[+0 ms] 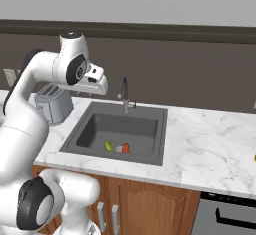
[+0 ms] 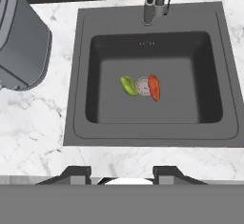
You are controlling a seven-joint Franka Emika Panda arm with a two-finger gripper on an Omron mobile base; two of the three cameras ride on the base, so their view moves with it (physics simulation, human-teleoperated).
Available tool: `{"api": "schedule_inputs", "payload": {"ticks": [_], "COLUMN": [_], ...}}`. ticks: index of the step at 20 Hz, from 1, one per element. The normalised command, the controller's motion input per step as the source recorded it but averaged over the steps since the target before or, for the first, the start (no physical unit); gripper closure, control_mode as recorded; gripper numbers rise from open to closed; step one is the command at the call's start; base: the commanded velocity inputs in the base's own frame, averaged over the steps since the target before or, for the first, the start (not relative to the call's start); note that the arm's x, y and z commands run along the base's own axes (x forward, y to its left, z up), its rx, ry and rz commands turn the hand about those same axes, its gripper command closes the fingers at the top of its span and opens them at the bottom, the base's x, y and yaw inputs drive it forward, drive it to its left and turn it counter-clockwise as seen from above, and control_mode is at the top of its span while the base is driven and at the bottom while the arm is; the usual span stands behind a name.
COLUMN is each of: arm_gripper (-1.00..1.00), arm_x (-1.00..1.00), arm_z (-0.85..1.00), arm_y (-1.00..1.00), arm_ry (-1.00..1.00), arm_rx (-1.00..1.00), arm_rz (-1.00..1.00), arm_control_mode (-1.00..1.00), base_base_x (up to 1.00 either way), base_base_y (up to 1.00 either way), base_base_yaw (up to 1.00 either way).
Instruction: Remove the sweet potato and mango from the sink. Then move the bowl and cup from the counter to the sink for washing.
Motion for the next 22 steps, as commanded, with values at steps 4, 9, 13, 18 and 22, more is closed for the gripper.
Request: {"api": "schedule_inputs", "payload": {"ticks": [4, 9, 13, 18, 22], "arm_gripper": [-1.0, -1.0, -1.0, -1.0, -1.0], "arm_x": [-0.01, -0.09, -0.12, -0.13, -0.13], "arm_z": [0.0, 0.0, 0.0, -0.01, -0.03], "arm_y": [0.0, 0.0, 0.0, 0.02, 0.05], "arm_ry": [0.0, -0.05, -0.06, -0.03, 0.0], "arm_rx": [0.0, 0.0, 0.0, 0.0, 0.0], "arm_rz": [0.0, 0.0, 0.0, 0.0, 0.0], "arm_control_mode": [-1.0, -1.0, -1.0, -1.0, -1.0], "base_base_x": [0.0, 0.0, 0.0, 0.0, 0.0], "base_base_y": [0.0, 0.0, 0.0, 0.0, 0.0], "base_base_yaw": [0.0, 0.0, 0.0, 0.0, 0.0]}}
